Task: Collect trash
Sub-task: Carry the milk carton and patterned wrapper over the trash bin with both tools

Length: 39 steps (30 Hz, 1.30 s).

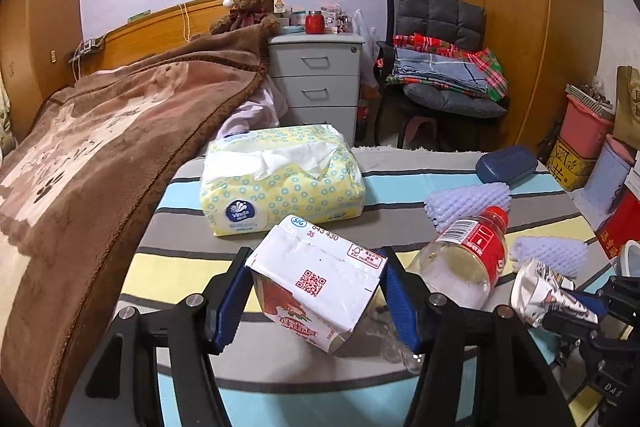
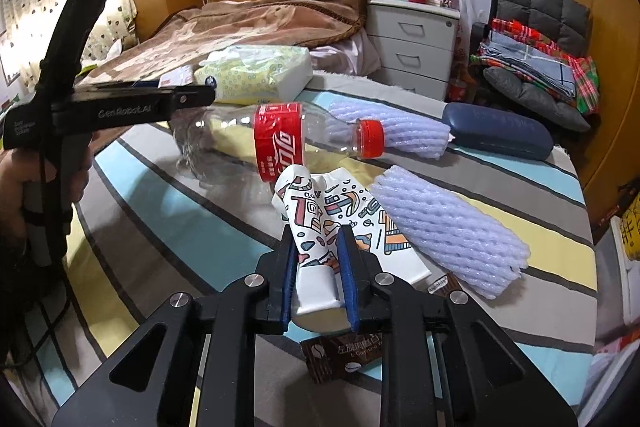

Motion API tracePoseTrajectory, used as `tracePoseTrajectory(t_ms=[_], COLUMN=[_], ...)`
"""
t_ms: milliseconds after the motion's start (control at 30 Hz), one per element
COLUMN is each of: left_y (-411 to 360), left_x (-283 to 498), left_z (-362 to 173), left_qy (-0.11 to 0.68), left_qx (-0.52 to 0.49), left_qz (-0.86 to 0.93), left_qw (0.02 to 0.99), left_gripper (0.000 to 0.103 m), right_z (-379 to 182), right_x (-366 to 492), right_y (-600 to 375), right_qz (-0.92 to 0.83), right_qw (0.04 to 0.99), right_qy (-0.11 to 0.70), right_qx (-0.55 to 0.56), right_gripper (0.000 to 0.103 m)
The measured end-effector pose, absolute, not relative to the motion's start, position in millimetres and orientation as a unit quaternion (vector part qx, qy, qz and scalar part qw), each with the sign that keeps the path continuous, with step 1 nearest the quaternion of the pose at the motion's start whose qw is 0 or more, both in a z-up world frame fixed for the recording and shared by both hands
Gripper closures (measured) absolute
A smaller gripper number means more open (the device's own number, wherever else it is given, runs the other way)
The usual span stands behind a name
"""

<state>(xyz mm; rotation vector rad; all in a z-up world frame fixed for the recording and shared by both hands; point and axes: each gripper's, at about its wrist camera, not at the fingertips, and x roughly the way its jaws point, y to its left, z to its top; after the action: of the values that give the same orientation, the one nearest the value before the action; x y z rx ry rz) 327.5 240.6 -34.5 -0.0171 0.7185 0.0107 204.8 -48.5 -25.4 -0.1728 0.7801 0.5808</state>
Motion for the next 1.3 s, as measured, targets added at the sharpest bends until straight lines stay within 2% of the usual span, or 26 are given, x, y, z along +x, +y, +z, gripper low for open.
tracePoseTrajectory(t_ms=[667,1300], left_y=[209.4,118.9], left_x=[255.5,199.6], left_z=[2.8,27.5], left_qy=[0.330,0.316], left_qx=[-0.006,0.009], left_qz=[-0.005,-0.074], left_qw=[0.944,0.946], left_gripper=[0.041,0.041], right_z=[-0.8,16.9], right_x=[177.9,151.4], right_y=[-73.3,-124.0], right_qz=[0.260,0.219], right_qw=[0.901,0.922], right_qy=[0.345,0.317], right_qx=[-0.044,-0.018], right_gripper=[0.082,0.082])
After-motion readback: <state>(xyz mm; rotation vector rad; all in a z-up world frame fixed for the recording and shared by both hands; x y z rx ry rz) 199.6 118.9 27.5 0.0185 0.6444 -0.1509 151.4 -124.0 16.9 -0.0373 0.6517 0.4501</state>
